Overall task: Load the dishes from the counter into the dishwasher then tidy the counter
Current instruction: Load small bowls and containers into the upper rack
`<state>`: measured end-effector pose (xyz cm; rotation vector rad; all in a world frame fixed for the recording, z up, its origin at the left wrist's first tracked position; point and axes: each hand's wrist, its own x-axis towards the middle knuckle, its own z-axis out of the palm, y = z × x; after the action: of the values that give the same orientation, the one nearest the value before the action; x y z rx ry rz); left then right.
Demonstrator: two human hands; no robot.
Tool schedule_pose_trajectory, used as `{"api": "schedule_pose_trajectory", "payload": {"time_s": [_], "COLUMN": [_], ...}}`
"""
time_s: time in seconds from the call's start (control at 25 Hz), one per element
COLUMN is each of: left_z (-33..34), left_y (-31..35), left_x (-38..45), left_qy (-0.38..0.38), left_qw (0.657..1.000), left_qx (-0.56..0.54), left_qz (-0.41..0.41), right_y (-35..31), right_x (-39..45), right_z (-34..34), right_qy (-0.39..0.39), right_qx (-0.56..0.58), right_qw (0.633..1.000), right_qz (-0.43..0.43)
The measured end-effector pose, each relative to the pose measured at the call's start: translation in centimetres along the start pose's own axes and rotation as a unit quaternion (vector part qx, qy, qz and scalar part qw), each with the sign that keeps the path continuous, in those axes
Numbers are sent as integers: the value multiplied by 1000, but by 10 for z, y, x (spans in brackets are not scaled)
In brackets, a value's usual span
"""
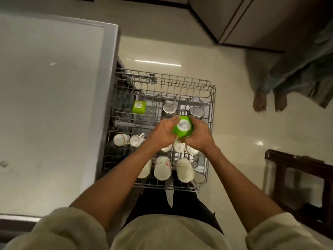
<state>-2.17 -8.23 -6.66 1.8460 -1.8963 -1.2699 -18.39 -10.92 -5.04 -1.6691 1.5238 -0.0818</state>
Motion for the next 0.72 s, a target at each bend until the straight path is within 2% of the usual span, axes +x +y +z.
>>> {"api": "schedule_pose_trajectory", "payload": {"time_s": [0.16, 0.4, 0.56, 0.72], "left_z": [17, 41, 45, 51], "left_y": [10, 10, 4, -3], "left_x": [55, 122, 153, 169], "left_qy": [-6, -13, -31, -62], "left_qw": [1000, 994, 993, 990], "left_qx": [6, -13, -21, -51], "left_qz": [-28, -108, -114, -117], "right_y": [32, 70, 93, 102], "right_x": [44, 109, 152, 175], "right_z": [-13, -16, 1, 11], "right_qy": [24, 42, 49, 23], "right_qx": [18, 16, 7, -10], "right_qw": [998, 996, 994, 992], "right_qz": [55, 75, 97, 123]}}
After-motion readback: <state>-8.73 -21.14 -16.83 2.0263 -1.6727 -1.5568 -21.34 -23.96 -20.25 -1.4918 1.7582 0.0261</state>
